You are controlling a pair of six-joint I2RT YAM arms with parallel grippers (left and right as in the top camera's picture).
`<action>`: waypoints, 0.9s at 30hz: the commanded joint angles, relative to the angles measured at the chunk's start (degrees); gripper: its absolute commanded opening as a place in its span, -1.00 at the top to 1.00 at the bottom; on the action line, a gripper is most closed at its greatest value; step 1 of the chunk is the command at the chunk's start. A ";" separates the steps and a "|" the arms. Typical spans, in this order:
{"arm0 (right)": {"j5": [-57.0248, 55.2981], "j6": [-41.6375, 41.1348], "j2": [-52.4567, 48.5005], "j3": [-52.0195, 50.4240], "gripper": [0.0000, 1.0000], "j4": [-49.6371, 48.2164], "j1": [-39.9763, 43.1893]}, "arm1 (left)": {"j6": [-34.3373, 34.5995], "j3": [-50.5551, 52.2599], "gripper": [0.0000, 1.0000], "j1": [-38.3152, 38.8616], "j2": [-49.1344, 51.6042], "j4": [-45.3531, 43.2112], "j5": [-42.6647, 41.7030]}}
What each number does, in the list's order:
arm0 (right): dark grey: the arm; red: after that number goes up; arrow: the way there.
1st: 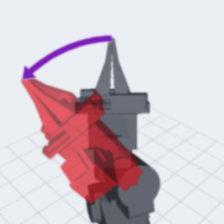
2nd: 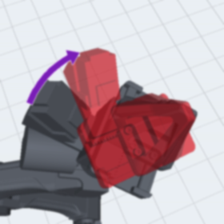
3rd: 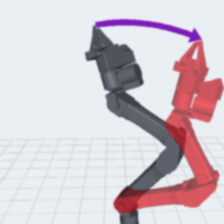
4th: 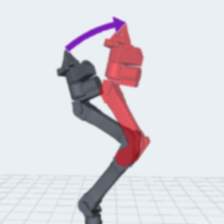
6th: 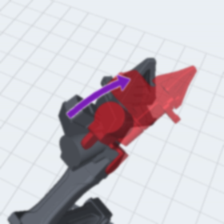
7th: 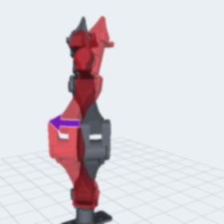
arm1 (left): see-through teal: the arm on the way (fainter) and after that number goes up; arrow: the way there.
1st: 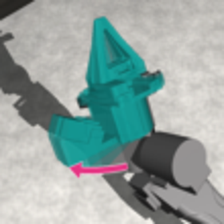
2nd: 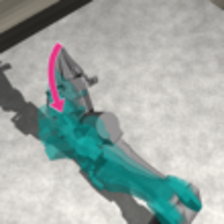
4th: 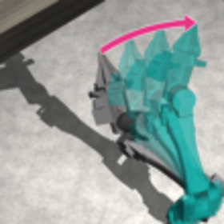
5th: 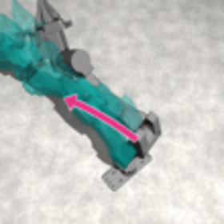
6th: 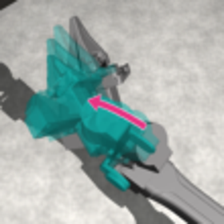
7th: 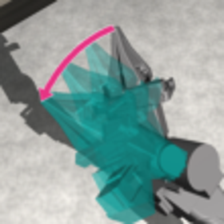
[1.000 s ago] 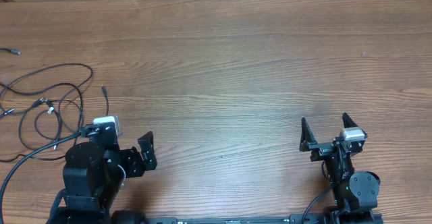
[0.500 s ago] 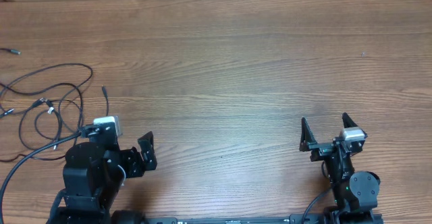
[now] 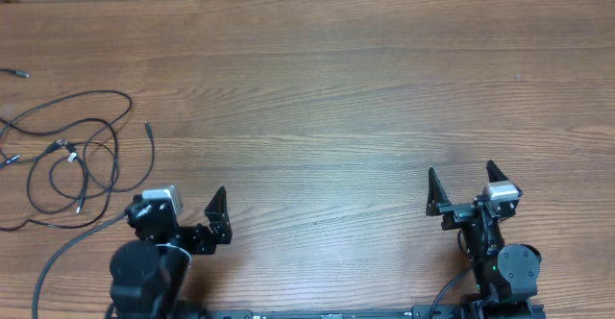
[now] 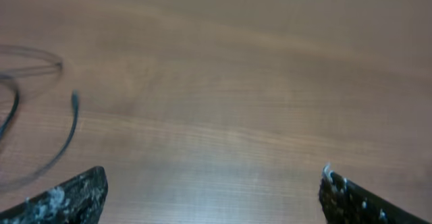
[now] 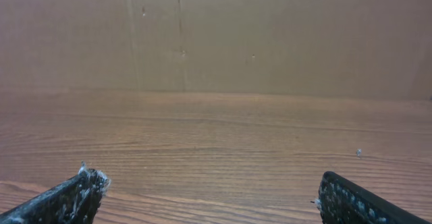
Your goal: Untangle cables
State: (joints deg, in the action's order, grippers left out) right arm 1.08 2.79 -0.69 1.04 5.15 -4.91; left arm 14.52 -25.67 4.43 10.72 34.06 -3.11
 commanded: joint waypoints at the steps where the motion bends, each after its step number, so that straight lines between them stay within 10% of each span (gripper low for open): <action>1: -0.09 0.09 0.52 -0.59 -1.00 -0.33 0.22 | -2.40 5.75 -0.99 0.00 -4.52 -5.09 -1.09; 19: -0.09 0.09 0.52 -0.59 -1.00 -0.33 0.22 | -16.39 22.67 -1.00 0.00 -10.56 -38.82 -2.58; 27: -0.09 0.09 0.52 -0.59 -1.00 -0.33 0.22 | -18.40 25.40 -1.00 0.00 -10.56 -39.04 2.95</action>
State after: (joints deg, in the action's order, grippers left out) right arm 1.08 2.81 -0.69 1.04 5.15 -4.91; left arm -1.58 -0.97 4.43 0.75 -6.63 -3.81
